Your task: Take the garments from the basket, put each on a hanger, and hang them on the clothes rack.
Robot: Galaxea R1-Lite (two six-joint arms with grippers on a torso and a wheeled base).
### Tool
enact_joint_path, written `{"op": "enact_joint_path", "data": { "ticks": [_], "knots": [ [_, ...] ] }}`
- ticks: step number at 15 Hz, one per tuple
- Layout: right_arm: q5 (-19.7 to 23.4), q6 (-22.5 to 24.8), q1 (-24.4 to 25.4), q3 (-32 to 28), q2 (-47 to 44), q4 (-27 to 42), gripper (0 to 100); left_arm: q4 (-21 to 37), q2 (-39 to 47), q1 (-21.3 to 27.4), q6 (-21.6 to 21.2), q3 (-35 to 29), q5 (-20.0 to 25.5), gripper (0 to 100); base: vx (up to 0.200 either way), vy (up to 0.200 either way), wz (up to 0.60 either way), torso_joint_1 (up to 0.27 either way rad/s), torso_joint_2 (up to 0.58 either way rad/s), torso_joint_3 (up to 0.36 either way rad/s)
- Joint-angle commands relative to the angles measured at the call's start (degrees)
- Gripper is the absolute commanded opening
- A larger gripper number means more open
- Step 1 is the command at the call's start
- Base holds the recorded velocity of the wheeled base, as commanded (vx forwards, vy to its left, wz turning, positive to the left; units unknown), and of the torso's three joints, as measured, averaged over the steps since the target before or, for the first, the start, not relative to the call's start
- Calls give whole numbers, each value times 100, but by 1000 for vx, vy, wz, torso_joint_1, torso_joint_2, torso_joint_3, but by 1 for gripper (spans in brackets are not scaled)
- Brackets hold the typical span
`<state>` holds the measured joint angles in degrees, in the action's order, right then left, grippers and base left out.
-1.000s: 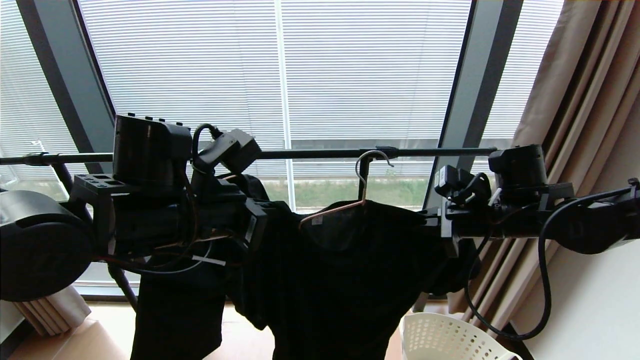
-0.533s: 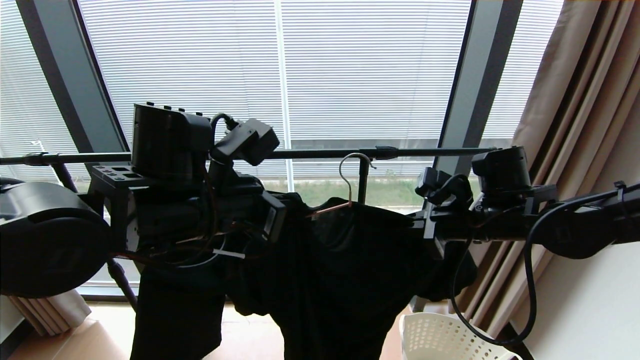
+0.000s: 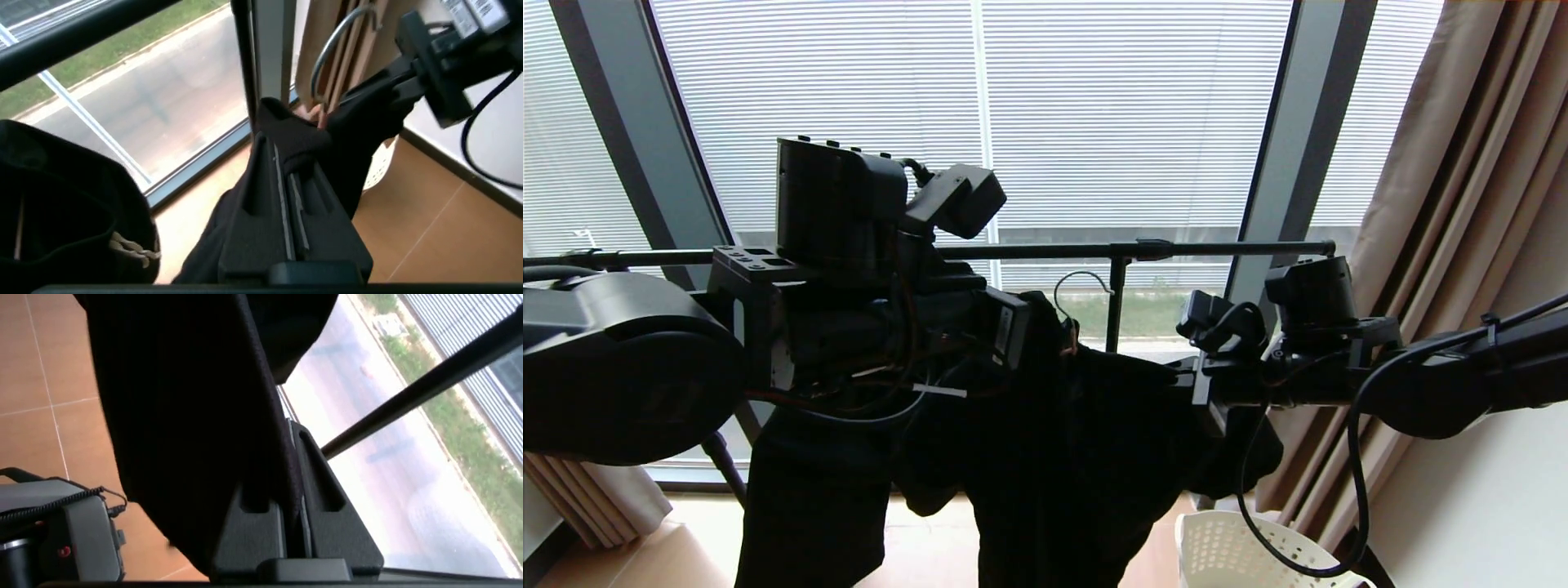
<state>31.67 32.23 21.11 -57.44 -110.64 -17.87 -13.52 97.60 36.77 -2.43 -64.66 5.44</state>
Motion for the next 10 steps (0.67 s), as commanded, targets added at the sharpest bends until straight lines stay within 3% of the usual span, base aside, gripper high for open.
{"op": "enact_joint_path", "data": {
  "ticks": [1, 4, 6, 7, 10],
  "knots": [
    [-3, -33, 24, -21, -63, -6, 0, -2, 31, 59, 5, -20, 1, 0, 0, 0, 0, 0, 0, 0],
    [50, -578, 16, 5, -1, -287, 0, -10, 40, 67, 5, 6, 1, 0, 0, 0, 0, 0, 0, 0],
    [410, -1070, -2, 207, -10, -1052, 0, -10, 22, -3, 5, -3, -16, 0, 0, 0, 0, 0, 0, 0],
    [630, -1131, -28, 313, -10, -1324, 0, -19, 22, -73, 5, 6, -25, 0, 0, 0, 0, 0, 0, 0],
    [682, -1175, -72, 383, -10, -1561, 0, -46, 14, -117, -4, 111, -16, 0, 0, 0, 0, 0, 0, 0]
  ]
}}
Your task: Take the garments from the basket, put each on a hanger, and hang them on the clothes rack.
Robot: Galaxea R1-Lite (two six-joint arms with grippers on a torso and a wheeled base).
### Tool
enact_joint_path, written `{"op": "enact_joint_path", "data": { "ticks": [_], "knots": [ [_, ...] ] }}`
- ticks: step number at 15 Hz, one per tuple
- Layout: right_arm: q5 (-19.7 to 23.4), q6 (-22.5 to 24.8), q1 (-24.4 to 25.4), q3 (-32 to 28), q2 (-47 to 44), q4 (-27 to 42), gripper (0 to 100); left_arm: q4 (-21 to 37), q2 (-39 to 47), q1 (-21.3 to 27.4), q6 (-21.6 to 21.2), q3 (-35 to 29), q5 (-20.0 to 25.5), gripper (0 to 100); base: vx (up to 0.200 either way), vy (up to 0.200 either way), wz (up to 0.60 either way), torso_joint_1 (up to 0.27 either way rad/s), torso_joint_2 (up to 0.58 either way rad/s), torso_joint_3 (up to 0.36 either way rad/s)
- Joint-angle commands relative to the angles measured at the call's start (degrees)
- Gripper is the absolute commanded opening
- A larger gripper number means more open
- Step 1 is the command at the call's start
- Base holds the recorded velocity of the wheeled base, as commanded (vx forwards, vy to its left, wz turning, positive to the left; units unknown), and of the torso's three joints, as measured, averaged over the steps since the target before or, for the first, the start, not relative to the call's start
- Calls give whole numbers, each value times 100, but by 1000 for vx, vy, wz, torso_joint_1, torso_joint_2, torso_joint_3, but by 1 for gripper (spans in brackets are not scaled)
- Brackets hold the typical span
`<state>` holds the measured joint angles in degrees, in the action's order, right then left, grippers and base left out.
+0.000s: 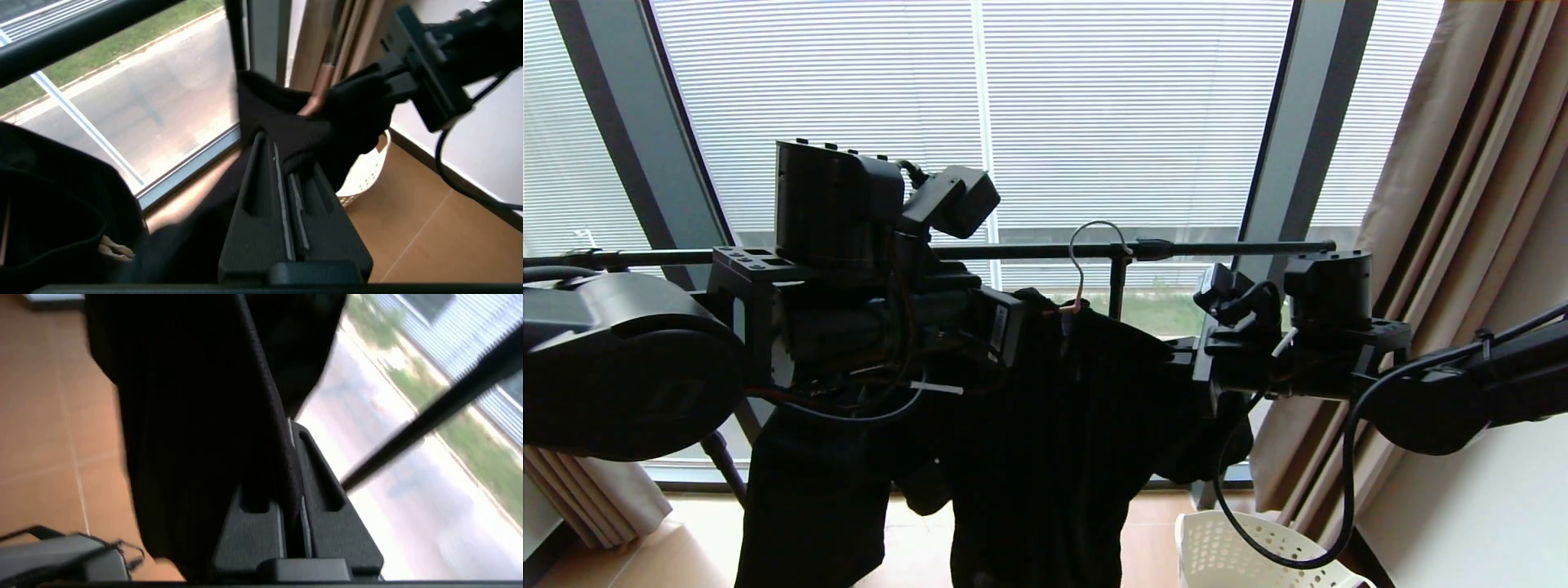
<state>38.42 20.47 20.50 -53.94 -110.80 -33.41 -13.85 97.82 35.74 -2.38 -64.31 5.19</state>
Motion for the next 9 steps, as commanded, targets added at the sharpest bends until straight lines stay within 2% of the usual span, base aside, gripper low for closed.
{"op": "enact_joint_path", "data": {
  "ticks": [1, 8, 9],
  "knots": [
    [7, -60, -11, 33, 6, -16, 0, -30, -8, -6, 0, 111, 17, 0, 0, 0, 0, 0, 0, 0],
    [7, -104, -11, 24, -3, -16, 0, -39, -17, 29, -17, 138, 52, 0, 0, 0, 0, 0, 0, 0],
    [7, -104, -11, 15, -3, -16, 0, -39, -79, 29, -26, 182, 149, 100, 0, 0, 0, 0, 0, 0]
  ]
}}
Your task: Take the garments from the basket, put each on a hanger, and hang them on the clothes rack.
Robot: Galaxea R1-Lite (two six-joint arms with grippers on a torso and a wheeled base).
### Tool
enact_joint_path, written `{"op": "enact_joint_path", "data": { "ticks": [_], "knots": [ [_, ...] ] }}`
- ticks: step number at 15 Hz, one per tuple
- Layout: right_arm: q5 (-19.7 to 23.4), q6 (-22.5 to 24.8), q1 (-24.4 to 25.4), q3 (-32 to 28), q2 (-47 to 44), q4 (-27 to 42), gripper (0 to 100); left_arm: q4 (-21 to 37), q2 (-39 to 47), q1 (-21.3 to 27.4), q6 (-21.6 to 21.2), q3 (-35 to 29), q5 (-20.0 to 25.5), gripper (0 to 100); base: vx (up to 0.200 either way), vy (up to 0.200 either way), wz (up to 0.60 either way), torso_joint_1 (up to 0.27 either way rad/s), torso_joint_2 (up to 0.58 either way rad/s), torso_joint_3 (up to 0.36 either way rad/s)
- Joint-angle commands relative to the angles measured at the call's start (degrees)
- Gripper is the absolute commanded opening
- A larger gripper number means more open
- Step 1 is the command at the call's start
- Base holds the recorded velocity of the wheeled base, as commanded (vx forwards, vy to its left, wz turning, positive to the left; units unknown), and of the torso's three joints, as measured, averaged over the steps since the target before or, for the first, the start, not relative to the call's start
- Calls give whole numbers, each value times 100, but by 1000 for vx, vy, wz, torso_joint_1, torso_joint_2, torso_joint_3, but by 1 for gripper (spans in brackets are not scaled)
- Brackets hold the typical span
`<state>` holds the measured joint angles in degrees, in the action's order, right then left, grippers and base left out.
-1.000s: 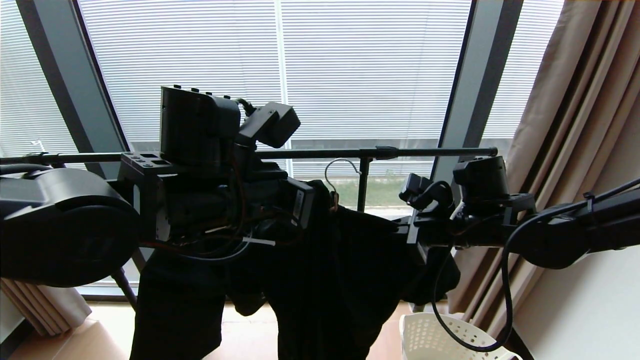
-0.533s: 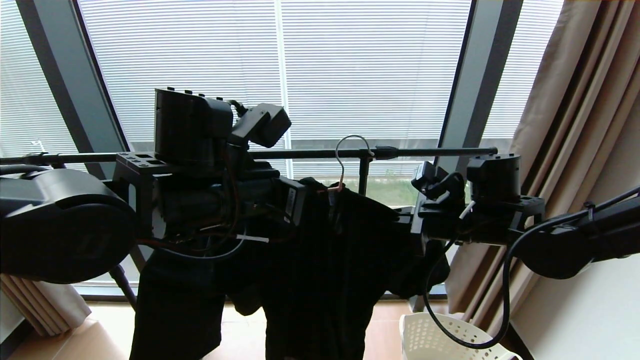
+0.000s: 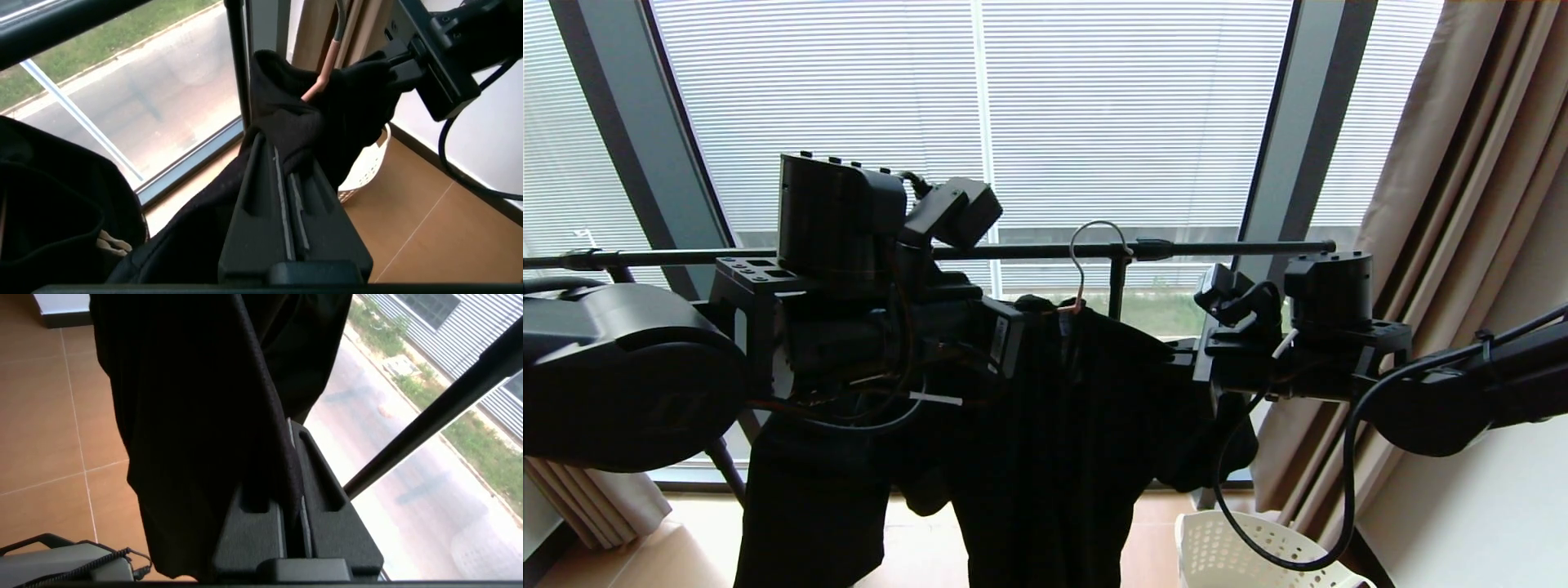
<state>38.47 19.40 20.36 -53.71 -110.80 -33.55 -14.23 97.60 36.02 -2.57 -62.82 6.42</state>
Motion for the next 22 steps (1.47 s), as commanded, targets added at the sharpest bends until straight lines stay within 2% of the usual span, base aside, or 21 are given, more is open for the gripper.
{"op": "enact_joint_path", "data": {
  "ticks": [1, 8, 11, 12, 16, 17, 18, 19, 20, 22],
  "knots": [
    [2, 3, 3, -8, -12, -3, 0, -1, -83, 1, -6, 24, 52, 100, 0, 0, 0, 0, 0, 0],
    [2, 3, -58, -25, -3, -11, 0, -1, -382, -34, -6, 103, 61, 100, 0, 0, 0, 0, 0, 0],
    [20, -6, -111, -43, -3, -11, 0, 8, -1076, -421, -68, 604, 105, 100, 0, 0, 0, 0, 0, 0],
    [20, -6, -146, -43, -3, -20, 0, 8, -1287, -693, -103, 903, 316, 100, 0, 0, 0, 0, 0, 0],
    [310, -111, -208, 71, 15, -345, 0, -10, -1639, -2082, -191, 1852, 1731, 100, 0, 0, 0, 0, 0, 0],
    [310, -155, -208, 89, 15, -460, 0, -45, -1630, -2477, -332, 2054, 2205, 100, 0, 0, 0, 0, 0, 0],
    [319, -173, -208, 107, 23, -495, 0, -186, -1604, -2917, -595, 2327, 2864, 100, 0, 0, 0, 0, 0, 0],
    [354, -173, -208, 133, 23, -504, 0, -397, -1551, -3356, -1052, 2617, 3550, 100, 0, 0, 0, 0, 0, 0],
    [407, -173, -208, 133, 32, -504, 0, -529, -1445, -3594, -1325, 2793, 3937, 100, 0, 0, 0, 0, 0, 0],
    [521, -173, -234, 142, 50, -504, 0, -581, -1296, -3708, -1465, 2942, 4130, 100, 0, 0, 0, 0, 0, 0]
  ]
}}
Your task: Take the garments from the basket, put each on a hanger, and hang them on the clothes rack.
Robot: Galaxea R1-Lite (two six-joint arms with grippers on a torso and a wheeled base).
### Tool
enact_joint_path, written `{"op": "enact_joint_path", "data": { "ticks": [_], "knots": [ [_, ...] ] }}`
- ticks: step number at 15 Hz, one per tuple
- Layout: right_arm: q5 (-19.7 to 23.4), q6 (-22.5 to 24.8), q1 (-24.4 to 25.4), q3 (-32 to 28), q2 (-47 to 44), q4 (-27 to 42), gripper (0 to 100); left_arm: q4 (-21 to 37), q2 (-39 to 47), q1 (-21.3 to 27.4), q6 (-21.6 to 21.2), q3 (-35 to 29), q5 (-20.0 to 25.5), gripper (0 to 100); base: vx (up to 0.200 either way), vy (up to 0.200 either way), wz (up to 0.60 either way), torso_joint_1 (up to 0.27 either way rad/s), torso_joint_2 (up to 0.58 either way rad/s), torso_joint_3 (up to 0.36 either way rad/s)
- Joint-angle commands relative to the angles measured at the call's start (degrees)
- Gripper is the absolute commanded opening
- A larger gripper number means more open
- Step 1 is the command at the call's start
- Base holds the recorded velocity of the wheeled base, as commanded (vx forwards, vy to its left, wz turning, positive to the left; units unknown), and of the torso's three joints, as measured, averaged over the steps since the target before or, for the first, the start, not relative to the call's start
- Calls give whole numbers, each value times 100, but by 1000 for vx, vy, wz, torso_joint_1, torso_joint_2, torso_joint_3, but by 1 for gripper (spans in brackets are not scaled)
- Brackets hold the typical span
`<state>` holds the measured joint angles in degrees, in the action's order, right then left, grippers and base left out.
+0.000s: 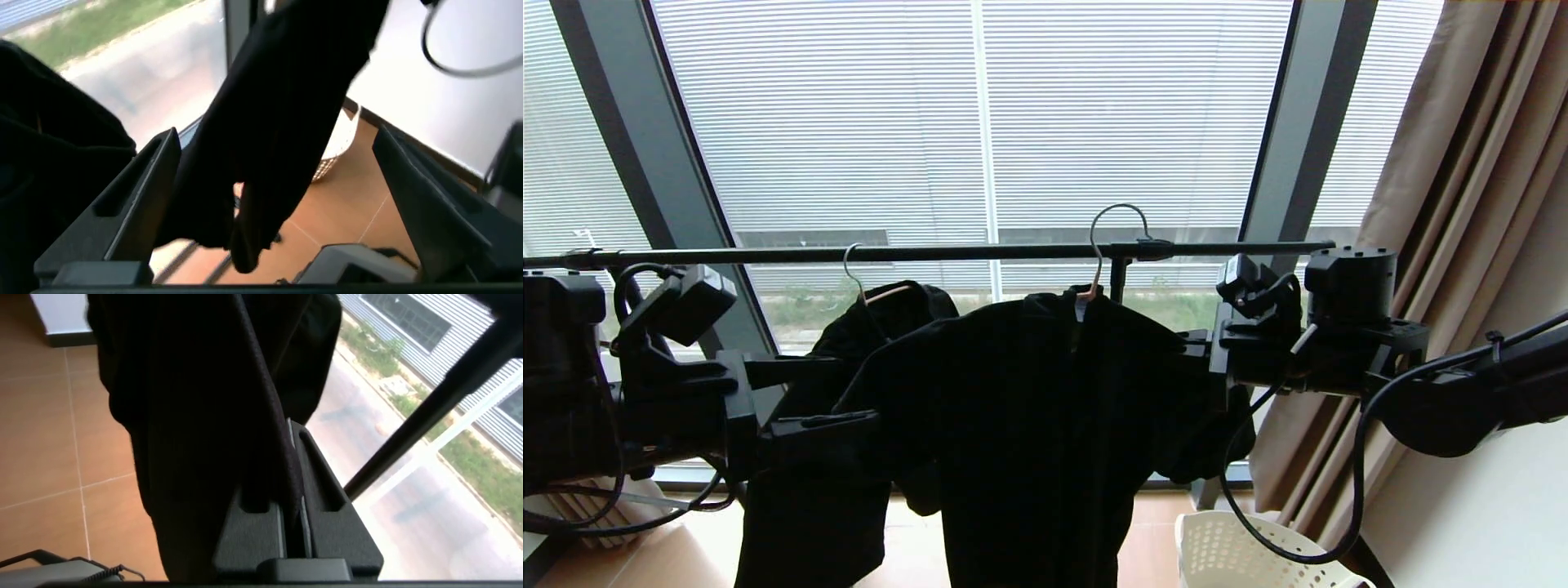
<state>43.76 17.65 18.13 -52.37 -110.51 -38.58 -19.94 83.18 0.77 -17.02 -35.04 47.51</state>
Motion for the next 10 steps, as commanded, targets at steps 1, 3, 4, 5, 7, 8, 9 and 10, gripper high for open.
{"op": "enact_joint_path", "data": {
  "ticks": [1, 3, 4, 5, 7, 8, 9, 10],
  "knots": [
    [36, 1, -11, 8, 20, 0, 0, -53, 348, -253, -38, 181, 31, 100, 0, 0, 0, 0, 0, 0],
    [115, 1, -55, 43, 38, -9, 0, -256, 603, -297, -21, 173, 31, 100, 0, 0, 0, 0, 0, 0],
    [185, 10, -64, 43, 47, -9, 0, -352, 700, -288, -12, 181, 31, 100, 0, 0, 0, 0, 0, 0],
    [282, 10, -73, 52, 91, -9, 0, -396, 858, -279, -21, 173, 31, 100, 0, 0, 0, 0, 0, 0],
    [317, 10, -90, 78, 100, -18, 0, -405, 1016, -253, -21, 137, 22, 100, 0, 0, 0, 0, 0, 0],
    [326, 10, -90, 95, 108, -26, 0, -405, 1078, -244, -21, 129, 22, 100, 0, 0, 0, 0, 0, 0],
    [361, 10, -90, 131, 91, -132, 0, -405, 1139, -244, -12, 102, 13, 100, 0, 0, 0, 0, 0, 0],
    [414, 10, -90, 201, 73, -325, 0, -405, 1192, -253, -12, 93, 4, 100, 0, 0, 0, 0, 0, 0]
  ]
}}
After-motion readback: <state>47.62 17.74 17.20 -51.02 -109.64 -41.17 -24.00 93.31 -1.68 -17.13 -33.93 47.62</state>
